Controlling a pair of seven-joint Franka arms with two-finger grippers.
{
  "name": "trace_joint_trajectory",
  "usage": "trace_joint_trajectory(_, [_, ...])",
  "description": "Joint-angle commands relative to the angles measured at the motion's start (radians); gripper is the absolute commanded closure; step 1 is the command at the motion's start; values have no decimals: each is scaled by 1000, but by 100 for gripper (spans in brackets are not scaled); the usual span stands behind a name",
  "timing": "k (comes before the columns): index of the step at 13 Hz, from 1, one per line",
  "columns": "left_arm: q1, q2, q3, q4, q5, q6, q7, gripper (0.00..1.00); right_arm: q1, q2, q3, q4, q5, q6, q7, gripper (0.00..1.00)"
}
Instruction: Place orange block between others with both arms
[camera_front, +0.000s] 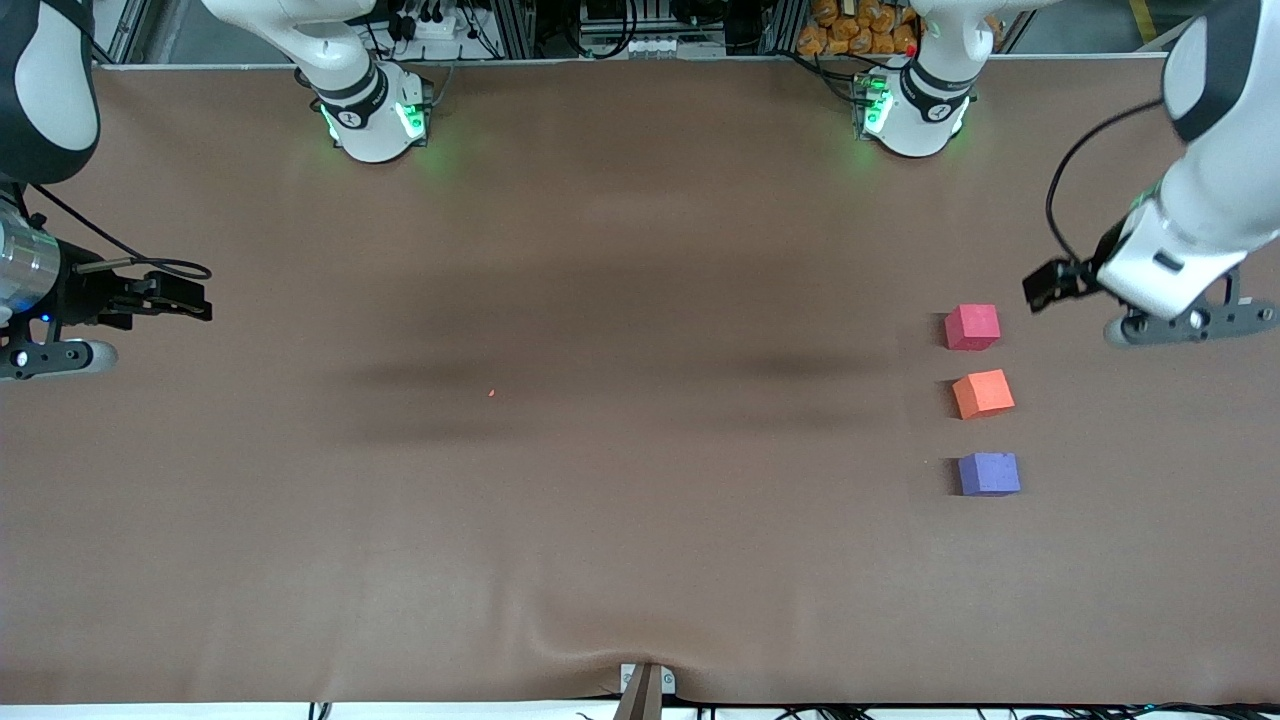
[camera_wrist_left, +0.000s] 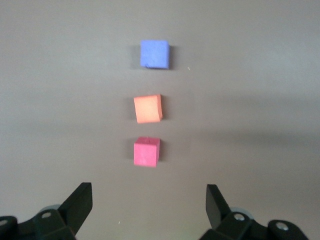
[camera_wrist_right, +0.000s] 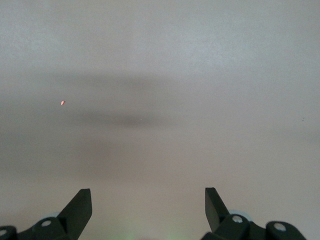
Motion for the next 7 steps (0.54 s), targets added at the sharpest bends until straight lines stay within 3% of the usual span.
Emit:
trace_joint_trajectory(1, [-98,-36,102,37,-34,-90,82,0,12,-12,-3,-8,-16,0,-10,0])
trace_joint_trajectory(4, [-203,-60,234,124,-39,-153,217,0,11,-12,-1,-6,-16,2,-10,0])
trace_joint_trajectory(7, [-195,-65,245,166,-83,-172,247,0,6,-14,-1,6,-20,3,-13,0])
